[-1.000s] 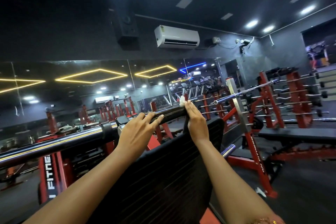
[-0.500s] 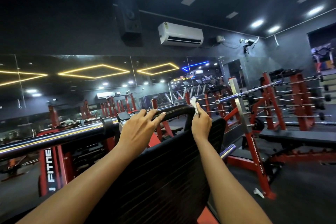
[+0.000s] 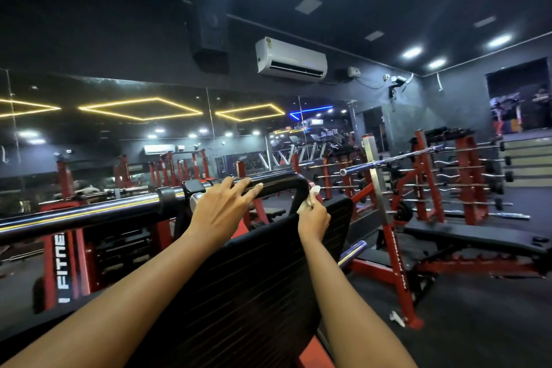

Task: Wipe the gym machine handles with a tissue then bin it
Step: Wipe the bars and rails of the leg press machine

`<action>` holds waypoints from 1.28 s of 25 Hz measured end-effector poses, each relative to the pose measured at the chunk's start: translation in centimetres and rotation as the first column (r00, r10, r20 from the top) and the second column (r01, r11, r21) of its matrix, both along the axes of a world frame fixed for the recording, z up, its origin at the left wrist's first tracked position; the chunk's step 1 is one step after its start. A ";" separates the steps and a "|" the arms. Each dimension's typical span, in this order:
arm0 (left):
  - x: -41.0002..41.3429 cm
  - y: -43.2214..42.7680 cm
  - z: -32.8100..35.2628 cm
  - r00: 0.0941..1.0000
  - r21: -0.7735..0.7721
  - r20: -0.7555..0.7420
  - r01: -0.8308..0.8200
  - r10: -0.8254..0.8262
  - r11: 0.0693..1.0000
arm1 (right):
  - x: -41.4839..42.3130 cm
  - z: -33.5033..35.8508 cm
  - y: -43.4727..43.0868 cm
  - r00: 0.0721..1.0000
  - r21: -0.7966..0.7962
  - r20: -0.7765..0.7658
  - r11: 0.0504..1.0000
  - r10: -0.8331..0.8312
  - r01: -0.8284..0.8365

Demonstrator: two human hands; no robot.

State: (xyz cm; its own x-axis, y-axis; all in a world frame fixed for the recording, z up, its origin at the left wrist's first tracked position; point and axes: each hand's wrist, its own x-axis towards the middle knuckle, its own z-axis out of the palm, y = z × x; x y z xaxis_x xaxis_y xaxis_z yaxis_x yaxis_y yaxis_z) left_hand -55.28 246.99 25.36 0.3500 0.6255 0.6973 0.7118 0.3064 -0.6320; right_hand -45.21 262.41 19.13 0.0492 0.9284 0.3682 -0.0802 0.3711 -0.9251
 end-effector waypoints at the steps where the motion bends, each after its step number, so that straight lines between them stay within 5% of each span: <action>1: 0.1 0.0 0.0 1.000 -0.007 0.000 -0.002 0.002 1.000 | 0.0 0.5 -0.8 0.999 -0.008 -0.041 1.000 -0.010 0.009; 6: 0.4 -0.2 0.1 0.999 -0.030 0.029 -0.041 0.042 0.999 | -1.3 1.9 -5.2 0.981 0.072 -0.191 0.997 -0.026 0.041; 12: 0.8 -1.9 1.6 0.948 -0.169 0.318 0.053 0.004 0.984 | -2.3 0.8 -10.6 0.978 0.188 -0.177 0.979 0.113 -0.079; 15: 0.3 -4.2 1.1 0.902 -0.096 0.425 0.133 -0.080 0.986 | -2.1 -0.9 -12.5 0.964 0.273 -0.137 0.944 0.226 -0.183; 21: -1.6 -7.4 -0.6 0.867 0.041 0.435 0.251 -0.244 0.967 | -2.5 1.7 -12.6 0.876 -0.033 -0.426 0.964 0.226 -0.265; 32: -0.7 -11.6 -2.1 0.819 -0.072 0.547 0.252 -0.173 0.965 | -3.4 -0.1 -20.0 0.833 0.062 -0.355 0.899 0.425 -0.433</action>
State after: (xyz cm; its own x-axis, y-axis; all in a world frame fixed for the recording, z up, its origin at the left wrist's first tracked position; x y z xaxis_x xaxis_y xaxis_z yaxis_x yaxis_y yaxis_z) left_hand -55.96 235.41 23.22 0.0852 0.6805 0.7277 0.9860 0.0477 -0.1600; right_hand -48.65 242.44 19.03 -0.2336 0.8933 0.3839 -0.5468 0.2058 -0.8115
